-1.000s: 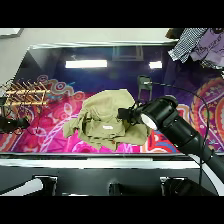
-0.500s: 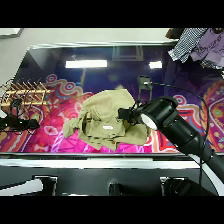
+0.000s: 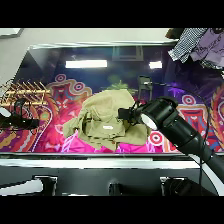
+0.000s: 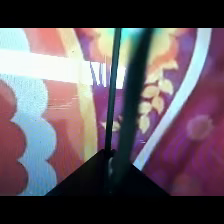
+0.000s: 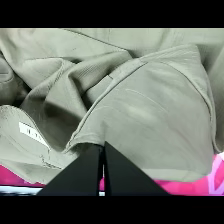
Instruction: Fold the clothes and pants, and hang the long-sleeved shirts on hangers.
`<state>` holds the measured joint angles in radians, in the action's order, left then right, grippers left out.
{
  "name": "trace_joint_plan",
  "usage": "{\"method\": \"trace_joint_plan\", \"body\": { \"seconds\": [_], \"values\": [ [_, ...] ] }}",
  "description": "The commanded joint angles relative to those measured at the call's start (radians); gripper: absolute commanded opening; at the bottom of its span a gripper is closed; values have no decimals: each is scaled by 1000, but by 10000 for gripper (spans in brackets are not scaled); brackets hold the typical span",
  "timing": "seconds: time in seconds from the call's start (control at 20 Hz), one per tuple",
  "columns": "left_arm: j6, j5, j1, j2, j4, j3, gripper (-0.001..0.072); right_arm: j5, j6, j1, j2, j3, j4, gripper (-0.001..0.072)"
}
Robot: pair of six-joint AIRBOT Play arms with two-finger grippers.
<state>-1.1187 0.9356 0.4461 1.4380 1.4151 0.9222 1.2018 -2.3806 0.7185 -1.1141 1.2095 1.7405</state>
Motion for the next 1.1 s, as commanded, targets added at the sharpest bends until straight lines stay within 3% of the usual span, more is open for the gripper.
{"method": "trace_joint_plan", "body": {
  "seconds": [0.0,0.25,0.65,1.05],
  "values": [
    [-3,7,-8,-1,-1,18,21,0,0,1,-1,0,0,25],
    [-3,44,-16,-76,-86,146,20,0,-17,1,-1,0,3,25],
    [-7,85,-94,-315,-87,332,19,0,-51,1,0,0,94,25],
    [74,104,-270,-734,-88,124,19,0,-95,0,-1,0,142,24]
  ]
}}
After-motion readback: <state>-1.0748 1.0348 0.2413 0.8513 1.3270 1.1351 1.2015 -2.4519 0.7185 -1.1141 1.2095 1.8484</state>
